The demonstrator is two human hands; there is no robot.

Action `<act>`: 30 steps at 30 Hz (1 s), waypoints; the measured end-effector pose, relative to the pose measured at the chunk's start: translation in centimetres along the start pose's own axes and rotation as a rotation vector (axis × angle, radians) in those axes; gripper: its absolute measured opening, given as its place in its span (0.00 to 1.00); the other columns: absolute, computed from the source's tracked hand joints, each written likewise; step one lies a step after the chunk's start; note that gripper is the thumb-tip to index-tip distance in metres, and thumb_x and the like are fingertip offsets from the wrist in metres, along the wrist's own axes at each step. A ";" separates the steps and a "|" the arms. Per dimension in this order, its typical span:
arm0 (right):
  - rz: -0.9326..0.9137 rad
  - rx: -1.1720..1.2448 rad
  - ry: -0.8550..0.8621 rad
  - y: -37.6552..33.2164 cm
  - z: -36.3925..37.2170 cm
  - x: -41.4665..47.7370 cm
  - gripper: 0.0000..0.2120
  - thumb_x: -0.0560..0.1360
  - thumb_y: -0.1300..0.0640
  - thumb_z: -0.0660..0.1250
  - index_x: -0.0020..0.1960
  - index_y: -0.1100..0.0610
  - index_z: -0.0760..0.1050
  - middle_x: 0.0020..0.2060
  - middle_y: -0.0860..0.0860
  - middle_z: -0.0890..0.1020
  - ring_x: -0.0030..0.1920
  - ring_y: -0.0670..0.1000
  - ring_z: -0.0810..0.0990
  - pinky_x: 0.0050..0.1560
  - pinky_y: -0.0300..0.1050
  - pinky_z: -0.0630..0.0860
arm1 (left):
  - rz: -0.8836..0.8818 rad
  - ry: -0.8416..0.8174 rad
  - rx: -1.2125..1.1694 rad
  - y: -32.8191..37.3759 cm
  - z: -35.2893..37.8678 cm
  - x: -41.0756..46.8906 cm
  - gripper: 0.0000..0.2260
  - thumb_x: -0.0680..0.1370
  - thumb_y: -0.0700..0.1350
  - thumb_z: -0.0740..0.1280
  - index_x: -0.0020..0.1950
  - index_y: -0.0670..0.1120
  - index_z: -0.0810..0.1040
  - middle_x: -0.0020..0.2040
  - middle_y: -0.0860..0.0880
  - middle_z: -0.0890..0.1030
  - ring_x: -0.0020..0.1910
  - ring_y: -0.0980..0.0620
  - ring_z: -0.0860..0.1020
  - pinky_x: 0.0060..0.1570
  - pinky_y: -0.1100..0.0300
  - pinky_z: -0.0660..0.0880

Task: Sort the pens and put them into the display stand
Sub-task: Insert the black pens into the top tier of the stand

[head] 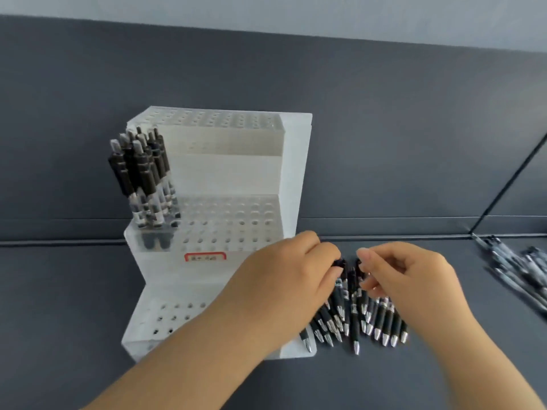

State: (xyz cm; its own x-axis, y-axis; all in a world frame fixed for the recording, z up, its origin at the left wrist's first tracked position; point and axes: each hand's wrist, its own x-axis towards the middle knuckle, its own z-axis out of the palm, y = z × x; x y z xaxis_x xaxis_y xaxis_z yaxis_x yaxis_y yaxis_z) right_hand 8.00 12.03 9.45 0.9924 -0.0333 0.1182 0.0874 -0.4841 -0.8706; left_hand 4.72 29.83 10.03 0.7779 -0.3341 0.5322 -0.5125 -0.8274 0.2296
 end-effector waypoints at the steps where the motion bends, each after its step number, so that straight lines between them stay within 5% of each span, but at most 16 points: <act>1: 0.033 -0.008 -0.008 1.4 -1.0 0.1 0.07 0.73 0.53 0.70 0.37 0.51 0.80 0.25 0.47 0.82 0.23 0.42 0.78 0.25 0.26 0.68 | -0.031 -0.021 -0.023 0.7 1.4 0.2 0.15 0.77 0.52 0.55 0.48 0.48 0.80 0.40 0.52 0.78 0.32 0.51 0.77 0.28 0.54 0.76; 8: 0.091 -0.171 -0.045 9.4 -5.9 0.6 0.04 0.72 0.51 0.71 0.38 0.47 0.80 0.27 0.42 0.80 0.29 0.39 0.76 0.29 0.28 0.66 | -0.270 -0.113 -0.096 5.1 8.1 1.3 0.12 0.81 0.51 0.56 0.61 0.52 0.74 0.50 0.58 0.73 0.45 0.58 0.74 0.46 0.63 0.72; 11: 0.035 -0.287 -0.065 11.9 -6.9 1.0 0.02 0.73 0.49 0.70 0.44 0.46 0.78 0.39 0.40 0.80 0.36 0.38 0.76 0.34 0.26 0.66 | -0.361 -0.188 -0.051 6.6 10.3 1.8 0.13 0.81 0.52 0.55 0.62 0.52 0.72 0.52 0.57 0.71 0.48 0.57 0.74 0.49 0.61 0.73; 17: 0.062 -0.334 -0.210 15.3 -7.1 2.3 0.07 0.75 0.48 0.66 0.49 0.49 0.72 0.43 0.44 0.77 0.41 0.40 0.74 0.38 0.29 0.66 | -0.478 -0.274 0.135 8.7 14.0 3.2 0.12 0.82 0.53 0.53 0.58 0.51 0.72 0.53 0.54 0.72 0.48 0.52 0.76 0.44 0.59 0.73; 23: 0.118 -0.404 -0.376 16.2 -6.9 4.4 0.13 0.77 0.43 0.60 0.53 0.53 0.68 0.42 0.47 0.78 0.42 0.51 0.79 0.43 0.43 0.73 | -0.496 -0.420 0.204 10.6 17.2 4.5 0.09 0.81 0.51 0.56 0.58 0.49 0.68 0.55 0.51 0.72 0.51 0.47 0.77 0.40 0.56 0.68; 30: 0.165 -0.617 -0.363 15.0 -5.6 6.6 0.19 0.77 0.41 0.58 0.48 0.57 0.63 0.43 0.53 0.76 0.49 0.58 0.77 0.42 0.46 0.70 | -0.592 -0.462 0.335 10.9 19.1 5.4 0.07 0.81 0.45 0.58 0.58 0.47 0.67 0.55 0.49 0.74 0.48 0.47 0.80 0.30 0.60 0.61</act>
State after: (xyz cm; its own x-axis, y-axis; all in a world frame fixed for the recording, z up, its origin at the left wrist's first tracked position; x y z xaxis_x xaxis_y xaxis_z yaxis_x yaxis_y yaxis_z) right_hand 15.40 -0.37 -0.14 0.9639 0.0920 -0.2499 -0.0233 -0.9057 -0.4233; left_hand 10.26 10.37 -0.20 0.9941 0.1082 -0.0070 0.1084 -0.9915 0.0724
